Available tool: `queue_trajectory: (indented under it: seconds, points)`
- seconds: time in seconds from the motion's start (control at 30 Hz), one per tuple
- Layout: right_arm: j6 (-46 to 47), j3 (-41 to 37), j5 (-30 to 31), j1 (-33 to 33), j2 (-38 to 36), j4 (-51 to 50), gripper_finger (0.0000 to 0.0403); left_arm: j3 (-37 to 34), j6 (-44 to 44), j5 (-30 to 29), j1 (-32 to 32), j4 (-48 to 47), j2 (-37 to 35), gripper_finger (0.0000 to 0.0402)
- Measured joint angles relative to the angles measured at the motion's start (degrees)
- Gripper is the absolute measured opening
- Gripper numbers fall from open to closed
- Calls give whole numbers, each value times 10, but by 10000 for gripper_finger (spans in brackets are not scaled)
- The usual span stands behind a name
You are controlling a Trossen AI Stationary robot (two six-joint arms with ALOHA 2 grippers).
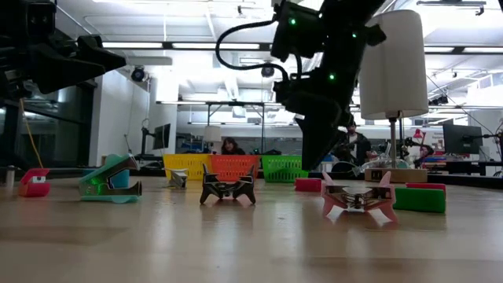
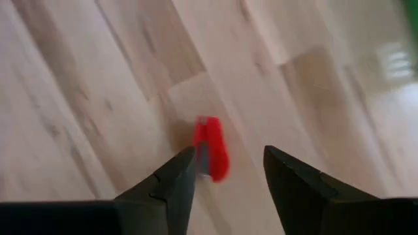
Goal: Pick and place Stapler, Stapler remover, tape
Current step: Put the top red stapler into the orange basket
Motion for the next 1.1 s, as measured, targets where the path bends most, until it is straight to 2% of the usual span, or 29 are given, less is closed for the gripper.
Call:
queue_trajectory:
  seconds: [0.23,0.4,0.53,0.87,1.1]
  points:
    - [3,-26,-24,-12,0,23,221,0,0,0,0,0,0,239]
    - [3,-62,-46,-12,0,98,224,0,0,0,0,0,0,239]
    - [1,-83,-42,-12,0,117,223,0,0,0,0,0,0,239]
    - [-72,-106,-40,-7,-2,159,173,0,0,0,0,0,0,239]
    - [-88,-106,-42,-7,-1,162,138,0,0,0,0,0,0,239]
